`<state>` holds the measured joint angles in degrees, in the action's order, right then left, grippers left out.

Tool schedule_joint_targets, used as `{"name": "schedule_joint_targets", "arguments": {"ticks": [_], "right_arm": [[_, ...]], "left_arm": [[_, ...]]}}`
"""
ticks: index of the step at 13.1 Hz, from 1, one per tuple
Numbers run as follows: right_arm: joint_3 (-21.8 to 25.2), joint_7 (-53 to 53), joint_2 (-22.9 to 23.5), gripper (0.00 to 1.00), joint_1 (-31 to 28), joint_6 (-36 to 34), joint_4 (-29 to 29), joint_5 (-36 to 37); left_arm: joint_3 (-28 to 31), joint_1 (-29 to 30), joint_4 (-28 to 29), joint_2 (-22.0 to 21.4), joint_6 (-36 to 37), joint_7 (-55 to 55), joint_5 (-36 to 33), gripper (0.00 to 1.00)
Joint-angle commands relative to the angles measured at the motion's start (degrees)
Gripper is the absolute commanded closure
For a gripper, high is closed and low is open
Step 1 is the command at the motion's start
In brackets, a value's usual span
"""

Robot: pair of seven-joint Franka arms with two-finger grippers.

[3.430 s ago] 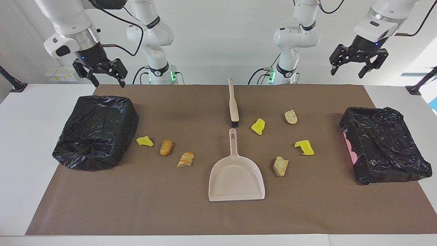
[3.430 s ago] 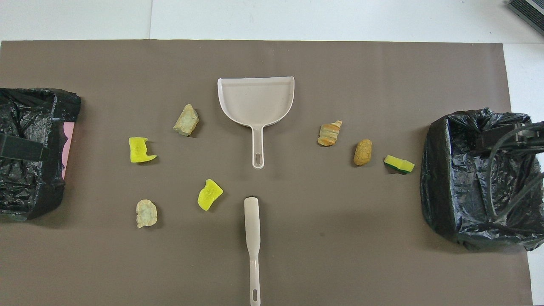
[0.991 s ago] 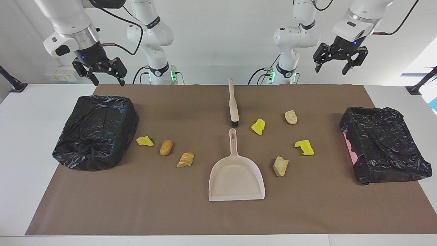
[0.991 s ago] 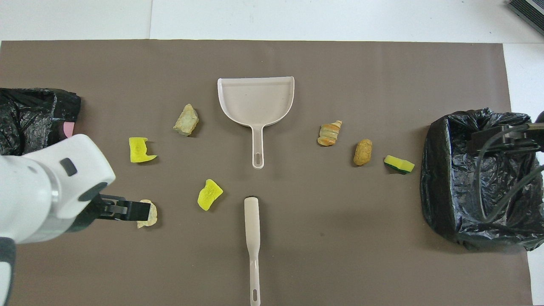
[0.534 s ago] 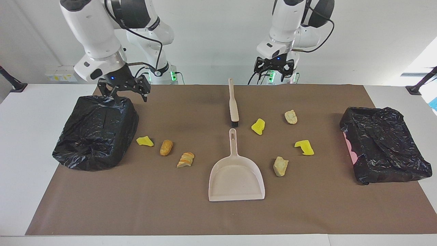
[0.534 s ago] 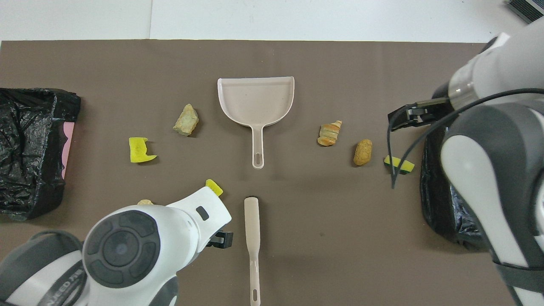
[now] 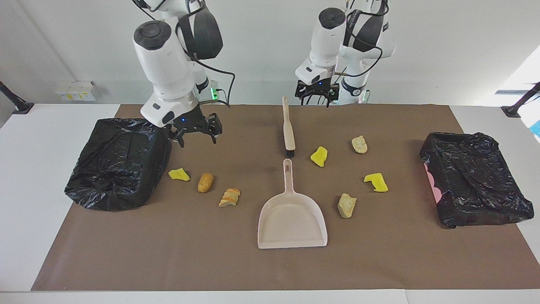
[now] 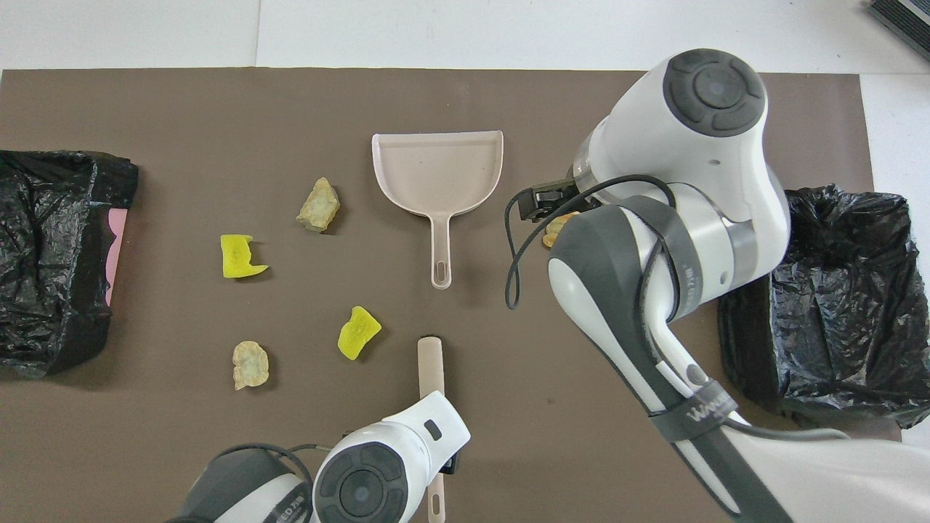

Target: Sweep and dump trash in bin

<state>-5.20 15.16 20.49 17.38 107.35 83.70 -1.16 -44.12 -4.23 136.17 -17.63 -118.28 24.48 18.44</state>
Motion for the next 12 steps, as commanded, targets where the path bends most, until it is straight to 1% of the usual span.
{"name": "schedule_joint_targets", "arguments": {"ticks": [1, 3, 5, 7, 8, 9, 10, 11, 12], "right_arm": [[-0.2, 6.5, 4.1, 0.00, 2.0, 3.8, -2.1, 0.2], [-0.3, 10.5, 7.7, 0.00, 5.7, 7.9, -2.2, 0.5], [-0.3, 11.3, 10.4, 0.00, 6.9, 11.9, -2.2, 1.2], [-0.2, 12.6, 11.8, 0.00, 9.7, 13.8, -2.1, 1.2], [-0.3, 13.8, 12.7, 0.03, 10.1, 15.3, -2.0, 1.7], [-0.3, 14.7, 13.3, 0.08, 10.9, 16.4, -1.8, 2.7], [-0.3, 15.7, 13.5, 0.09, 11.5, 16.7, -1.8, 3.5], [-0.3, 16.0, 13.5, 0.14, 11.5, 16.9, -1.8, 3.6], [-0.3, 16.0, 13.4, 0.29, 11.5, 17.2, -1.7, 3.5]], "left_arm": [[-3.8, -0.1, 3.8, -1.1, -4.0, 0.4, 4.0, 0.00], [-7.0, 0.0, 5.3, -0.2, -8.0, 2.0, 7.0, 0.00], [-7.4, 0.0, 5.6, 1.0, -8.8, 3.2, 7.0, 0.00], [-7.5, 0.0, 6.4, 1.6, -8.9, 3.0, 7.0, 0.00], [-7.5, 0.0, 6.4, 1.8, -8.9, 3.0, 7.0, 0.08], [-7.6, -0.1, 6.6, 1.8, -9.0, 3.0, 7.0, 0.12], [-7.6, -0.2, 6.6, 2.0, -9.1, 3.0, 7.0, 0.13], [-7.6, -0.2, 6.6, 2.5, -9.0, 3.0, 7.0, 0.18], [-7.6, -0.2, 6.6, 2.5, -9.0, 3.0, 7.0, 0.19]]}}
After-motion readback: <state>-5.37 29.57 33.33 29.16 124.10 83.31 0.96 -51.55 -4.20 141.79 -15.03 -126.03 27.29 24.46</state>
